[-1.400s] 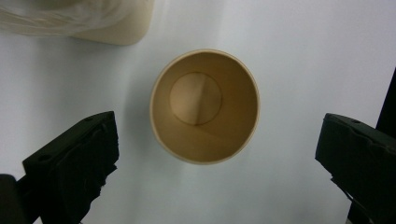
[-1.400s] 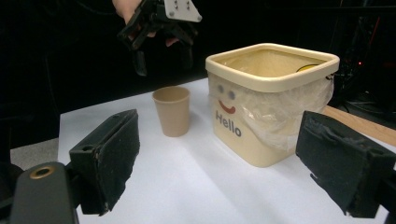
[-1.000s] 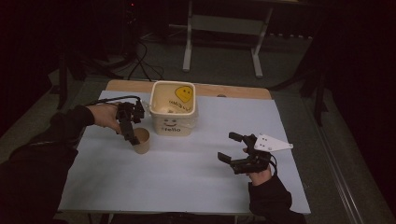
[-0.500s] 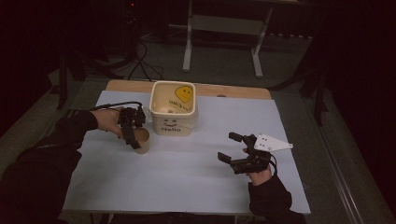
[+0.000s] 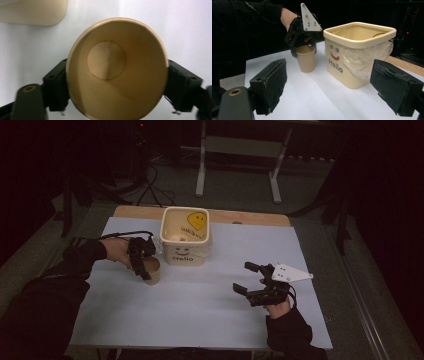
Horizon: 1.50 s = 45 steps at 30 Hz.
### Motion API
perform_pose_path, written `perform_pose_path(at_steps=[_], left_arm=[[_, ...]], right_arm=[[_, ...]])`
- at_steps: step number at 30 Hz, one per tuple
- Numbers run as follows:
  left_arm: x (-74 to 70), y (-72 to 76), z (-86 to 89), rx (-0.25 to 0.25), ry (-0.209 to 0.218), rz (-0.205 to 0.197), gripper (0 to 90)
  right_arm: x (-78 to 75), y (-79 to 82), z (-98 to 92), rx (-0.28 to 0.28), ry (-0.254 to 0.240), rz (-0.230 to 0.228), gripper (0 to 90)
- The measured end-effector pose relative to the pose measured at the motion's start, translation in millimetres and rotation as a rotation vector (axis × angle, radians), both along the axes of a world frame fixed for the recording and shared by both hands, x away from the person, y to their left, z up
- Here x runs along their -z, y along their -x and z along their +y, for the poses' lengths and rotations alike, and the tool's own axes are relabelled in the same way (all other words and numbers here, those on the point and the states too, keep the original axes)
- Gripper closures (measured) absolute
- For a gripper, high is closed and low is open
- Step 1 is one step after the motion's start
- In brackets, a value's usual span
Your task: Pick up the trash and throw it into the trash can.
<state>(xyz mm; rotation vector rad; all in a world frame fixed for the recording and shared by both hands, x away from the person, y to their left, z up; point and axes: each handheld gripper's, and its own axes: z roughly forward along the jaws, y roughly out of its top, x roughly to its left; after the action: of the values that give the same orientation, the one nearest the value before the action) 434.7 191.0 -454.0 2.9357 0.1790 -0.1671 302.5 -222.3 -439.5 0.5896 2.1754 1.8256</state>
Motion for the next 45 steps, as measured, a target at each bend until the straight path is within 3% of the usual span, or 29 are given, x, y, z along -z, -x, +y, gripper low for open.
perform_pose_path(at_steps=[11,23,34,45], left_arm=[[-12.2,-0.8,4.0,-0.012,0.017,0.001,24.3],[-39.6,-1.5,7.4,-0.021,0.030,0.010,25.3],[-63.7,-1.3,7.9,-0.028,0.006,0.019,26.4],[-91.0,-1.8,6.2,-0.027,0.005,-0.002,26.9]], right_arm=[[0.0,-0.3,-0.1,0.001,-0.002,0.003,13.7],[0.3,-0.7,0.2,0.001,-0.002,0.007,13.7],[0.4,-0.8,0.3,0.002,-0.003,0.007,13.7],[0.8,-1.3,0.3,0.001,-0.005,0.011,13.7]])
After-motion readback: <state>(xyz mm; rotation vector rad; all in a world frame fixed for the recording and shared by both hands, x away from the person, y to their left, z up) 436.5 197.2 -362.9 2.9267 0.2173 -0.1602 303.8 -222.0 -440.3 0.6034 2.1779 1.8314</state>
